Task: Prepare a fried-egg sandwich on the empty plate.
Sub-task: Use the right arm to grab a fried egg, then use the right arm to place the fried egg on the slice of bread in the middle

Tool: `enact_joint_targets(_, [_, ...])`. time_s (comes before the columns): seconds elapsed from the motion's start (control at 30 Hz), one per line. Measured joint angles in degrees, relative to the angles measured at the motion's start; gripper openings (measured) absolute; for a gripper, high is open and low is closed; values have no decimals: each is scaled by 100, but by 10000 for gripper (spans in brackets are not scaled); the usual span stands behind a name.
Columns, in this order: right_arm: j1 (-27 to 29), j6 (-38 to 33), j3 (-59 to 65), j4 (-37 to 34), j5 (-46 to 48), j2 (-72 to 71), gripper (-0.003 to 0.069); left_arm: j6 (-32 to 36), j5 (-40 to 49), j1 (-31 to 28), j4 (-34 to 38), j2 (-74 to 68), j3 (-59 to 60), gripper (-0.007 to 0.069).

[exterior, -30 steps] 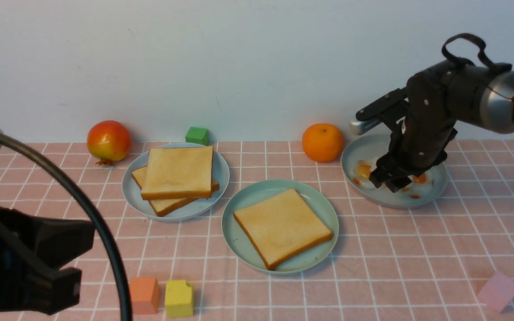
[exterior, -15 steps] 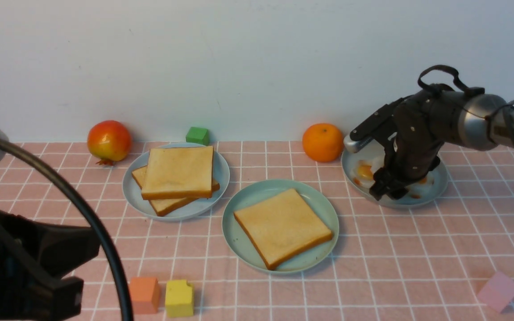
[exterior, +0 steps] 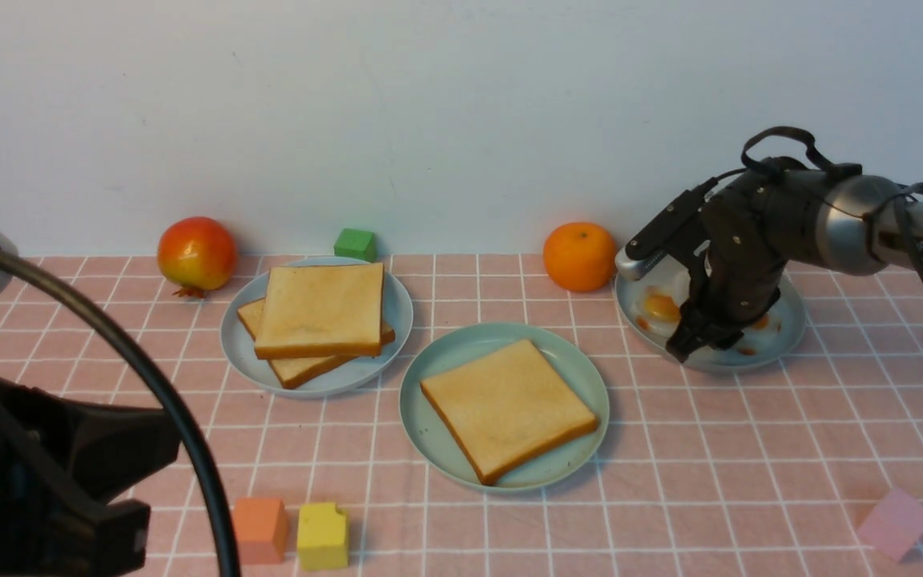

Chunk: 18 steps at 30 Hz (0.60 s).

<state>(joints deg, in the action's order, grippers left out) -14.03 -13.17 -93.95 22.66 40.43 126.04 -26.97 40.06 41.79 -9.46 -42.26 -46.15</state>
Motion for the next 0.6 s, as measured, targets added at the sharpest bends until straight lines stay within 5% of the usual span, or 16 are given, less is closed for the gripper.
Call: enact_joint_targets(0.6, [-169,-43,2,11,325,-422,91,289,-2,0,132,0,0,12])
